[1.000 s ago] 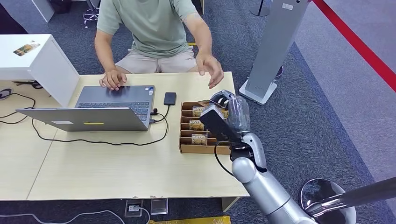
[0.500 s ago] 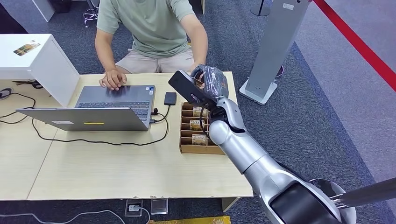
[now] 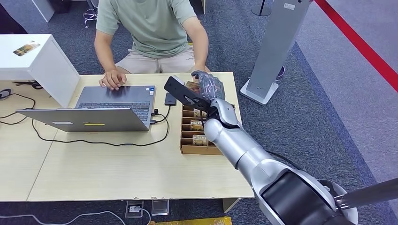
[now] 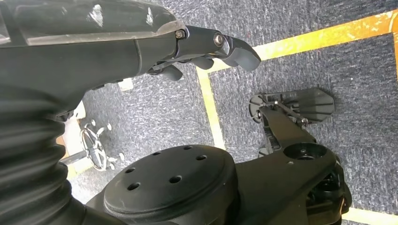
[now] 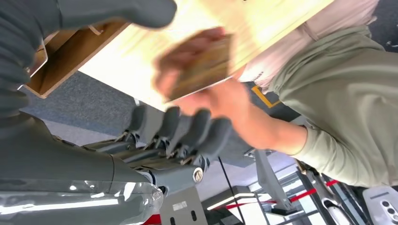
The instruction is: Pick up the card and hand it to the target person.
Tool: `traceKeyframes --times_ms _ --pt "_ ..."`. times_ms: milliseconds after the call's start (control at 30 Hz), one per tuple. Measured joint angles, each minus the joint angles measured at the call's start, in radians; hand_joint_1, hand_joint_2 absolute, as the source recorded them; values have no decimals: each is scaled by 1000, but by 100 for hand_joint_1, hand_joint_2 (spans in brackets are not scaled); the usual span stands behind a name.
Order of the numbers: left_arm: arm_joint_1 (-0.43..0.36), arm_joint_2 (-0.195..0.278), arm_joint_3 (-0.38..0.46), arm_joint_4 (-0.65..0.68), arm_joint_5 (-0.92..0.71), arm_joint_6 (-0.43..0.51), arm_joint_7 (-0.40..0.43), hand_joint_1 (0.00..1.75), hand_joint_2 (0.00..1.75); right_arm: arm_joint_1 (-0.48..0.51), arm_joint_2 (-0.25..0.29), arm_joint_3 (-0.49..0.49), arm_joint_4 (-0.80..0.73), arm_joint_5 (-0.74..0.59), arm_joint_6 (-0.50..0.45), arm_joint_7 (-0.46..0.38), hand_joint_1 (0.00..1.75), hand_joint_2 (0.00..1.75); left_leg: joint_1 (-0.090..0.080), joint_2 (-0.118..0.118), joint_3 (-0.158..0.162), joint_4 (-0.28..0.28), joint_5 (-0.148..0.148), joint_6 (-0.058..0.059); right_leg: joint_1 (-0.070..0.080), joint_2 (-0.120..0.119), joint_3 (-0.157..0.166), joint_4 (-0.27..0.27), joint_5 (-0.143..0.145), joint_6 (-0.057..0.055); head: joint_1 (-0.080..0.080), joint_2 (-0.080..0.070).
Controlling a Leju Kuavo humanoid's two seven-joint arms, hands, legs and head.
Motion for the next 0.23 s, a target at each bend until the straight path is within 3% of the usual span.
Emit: traceKeyframes --times_ms 233 --pt "1 0 -3 0 13 10 -11 0 175 -8 -8 -3 30 -82 -40 -67 0 175 0 0 0 0 0 0 0 0 0 0 0 0 -1 0"
